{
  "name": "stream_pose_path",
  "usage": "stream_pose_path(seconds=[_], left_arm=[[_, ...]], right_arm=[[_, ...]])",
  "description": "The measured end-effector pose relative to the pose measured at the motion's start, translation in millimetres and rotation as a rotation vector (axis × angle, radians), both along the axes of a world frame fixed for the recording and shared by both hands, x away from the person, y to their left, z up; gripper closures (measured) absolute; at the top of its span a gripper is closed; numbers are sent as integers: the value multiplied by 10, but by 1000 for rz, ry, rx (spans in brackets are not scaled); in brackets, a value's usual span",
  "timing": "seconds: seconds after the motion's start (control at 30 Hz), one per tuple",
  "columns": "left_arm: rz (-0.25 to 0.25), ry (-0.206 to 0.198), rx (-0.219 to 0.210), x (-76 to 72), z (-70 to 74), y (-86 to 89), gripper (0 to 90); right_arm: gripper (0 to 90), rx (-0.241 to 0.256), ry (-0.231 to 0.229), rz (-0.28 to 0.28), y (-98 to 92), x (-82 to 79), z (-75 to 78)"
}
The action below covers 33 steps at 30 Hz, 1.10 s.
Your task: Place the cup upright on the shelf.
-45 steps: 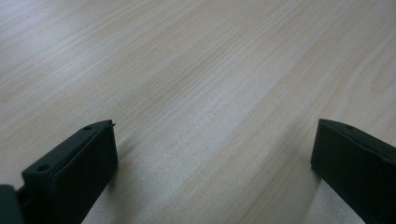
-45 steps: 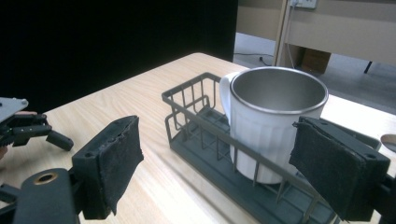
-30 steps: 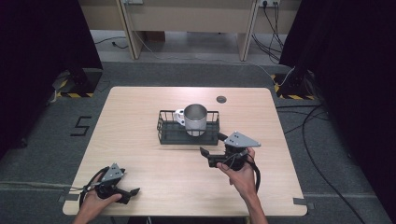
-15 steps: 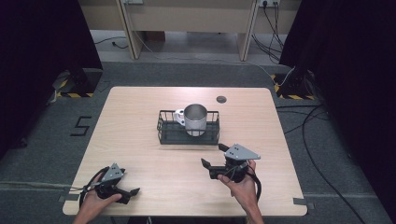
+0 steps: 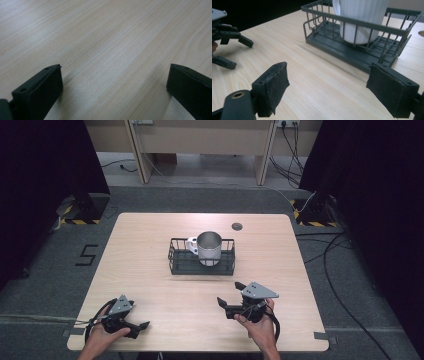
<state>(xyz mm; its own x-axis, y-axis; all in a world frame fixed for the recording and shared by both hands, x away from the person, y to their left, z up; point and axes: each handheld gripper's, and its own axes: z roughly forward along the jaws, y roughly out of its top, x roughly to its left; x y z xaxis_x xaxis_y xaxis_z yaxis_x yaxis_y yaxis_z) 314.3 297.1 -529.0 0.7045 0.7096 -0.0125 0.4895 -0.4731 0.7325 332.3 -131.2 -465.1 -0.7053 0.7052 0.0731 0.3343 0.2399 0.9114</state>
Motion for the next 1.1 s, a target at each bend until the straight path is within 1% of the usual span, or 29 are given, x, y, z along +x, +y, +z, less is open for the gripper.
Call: stream_pose_path(seconds=[0.1,0.23,0.43,0.7,1.1], left_arm=[[0,0,0,0,0,0,0],[-1,0,0,0,0,0,0],[-2,0,1,0,0,0,0],[-2,0,1,0,1,0,0],[-3,0,1,0,1,0,0]], right_arm=[[168,-2,13,-3,-15,-27,-47],[169,-15,28,-4,-35,-62,-114],[169,-19,48,-7,-81,-121,-194],[156,-31,50,-11,-102,-204,-258],[154,-27,69,-4,-104,-344,-366]])
